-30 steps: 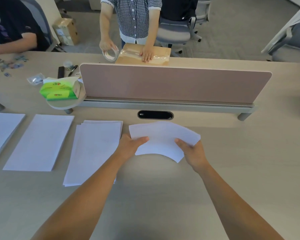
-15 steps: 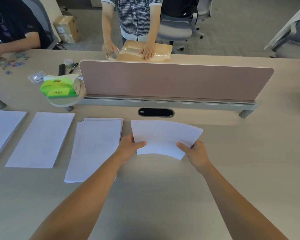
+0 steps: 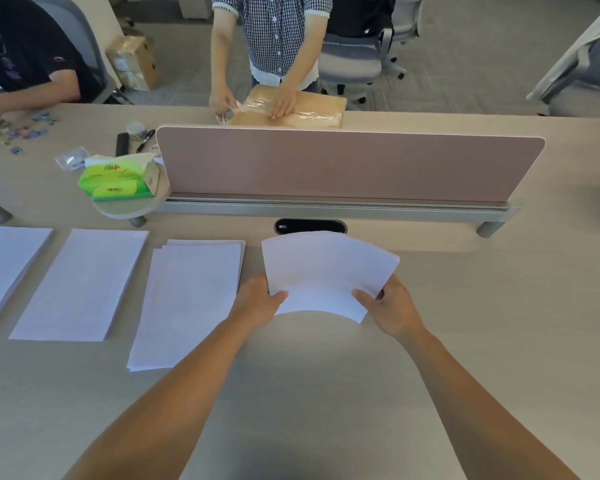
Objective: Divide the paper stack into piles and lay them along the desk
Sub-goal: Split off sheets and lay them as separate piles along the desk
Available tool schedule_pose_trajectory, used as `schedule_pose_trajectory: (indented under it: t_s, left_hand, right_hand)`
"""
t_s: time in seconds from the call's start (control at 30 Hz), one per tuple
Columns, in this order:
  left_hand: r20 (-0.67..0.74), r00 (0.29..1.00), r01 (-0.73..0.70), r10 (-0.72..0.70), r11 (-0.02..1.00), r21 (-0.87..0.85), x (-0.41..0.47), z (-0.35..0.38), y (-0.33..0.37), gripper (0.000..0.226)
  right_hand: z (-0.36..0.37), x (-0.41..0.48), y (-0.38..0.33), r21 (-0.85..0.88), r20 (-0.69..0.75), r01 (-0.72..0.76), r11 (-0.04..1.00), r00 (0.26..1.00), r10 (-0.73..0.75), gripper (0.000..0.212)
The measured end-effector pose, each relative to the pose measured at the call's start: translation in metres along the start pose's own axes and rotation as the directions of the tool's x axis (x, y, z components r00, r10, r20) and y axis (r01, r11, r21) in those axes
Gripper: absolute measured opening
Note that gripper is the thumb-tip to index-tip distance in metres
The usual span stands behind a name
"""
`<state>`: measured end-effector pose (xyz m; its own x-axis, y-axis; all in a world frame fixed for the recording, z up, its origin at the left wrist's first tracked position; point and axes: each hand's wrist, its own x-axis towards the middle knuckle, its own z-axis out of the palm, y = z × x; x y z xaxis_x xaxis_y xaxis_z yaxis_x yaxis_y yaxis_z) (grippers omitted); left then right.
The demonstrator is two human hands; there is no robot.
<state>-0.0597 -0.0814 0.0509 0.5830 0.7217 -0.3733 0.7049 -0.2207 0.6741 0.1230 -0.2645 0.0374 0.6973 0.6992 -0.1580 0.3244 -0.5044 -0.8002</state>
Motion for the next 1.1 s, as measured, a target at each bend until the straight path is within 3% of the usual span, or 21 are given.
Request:
schedule_pose_trajectory:
  t_s: [0.1, 0.23, 0.4, 0.57, 0.83, 0.93, 1.1]
  left_hand:
    - [-0.028, 0.999, 0.019, -0.017, 0.998, 0.058, 0.003, -0.003, -0.001, 0.025]
    - [-0.019, 1.000, -0.017, 0.019, 0.992, 0.125, 0.004, -0.008, -0.002, 0.019]
    - [-0.007, 0.997, -0.076, 0.080, 0.969, 0.237, 0.003, -0.010, -0.006, 0.040]
    - [0.003, 0.995, -0.092, 0.097, 0.939, 0.330, 0.008, -0.013, -0.010, 0.038]
    - [0.070, 0.992, -0.123, 0.104, 0.902, 0.413, 0.015, -0.017, -0.004, 0.044]
    - [0.085, 0.989, -0.146, 0.125, 0.931, 0.334, 0.023, -0.024, -0.001, 0.039]
    - [0.247, 0.967, -0.142, 0.062, 0.937, 0.320, 0.047, -0.038, 0.001, 0.043]
  right_hand:
    - [-0.005, 0.003, 0.003, -0.032, 0.009, 0.008, 0.999, 1.000, -0.008, 0.036]
    - [-0.015, 0.009, 0.011, -0.211, 0.060, 0.017, 0.977, 0.998, -0.004, 0.036]
    - [-0.023, 0.011, 0.019, -0.405, 0.127, 0.038, 0.914, 0.992, 0.015, 0.036]
    - [-0.027, 0.013, 0.015, -0.488, 0.172, 0.038, 0.872, 0.984, 0.053, 0.034]
    - [-0.031, 0.022, 0.009, -0.461, 0.217, 0.115, 0.880, 0.976, -0.014, 0.033]
    - [-0.035, 0.032, 0.001, -0.392, 0.225, 0.126, 0.911, 0.974, -0.038, 0.030]
    - [-0.046, 0.059, -0.013, -0.366, 0.319, 0.087, 0.927, 0.947, 0.038, 0.034]
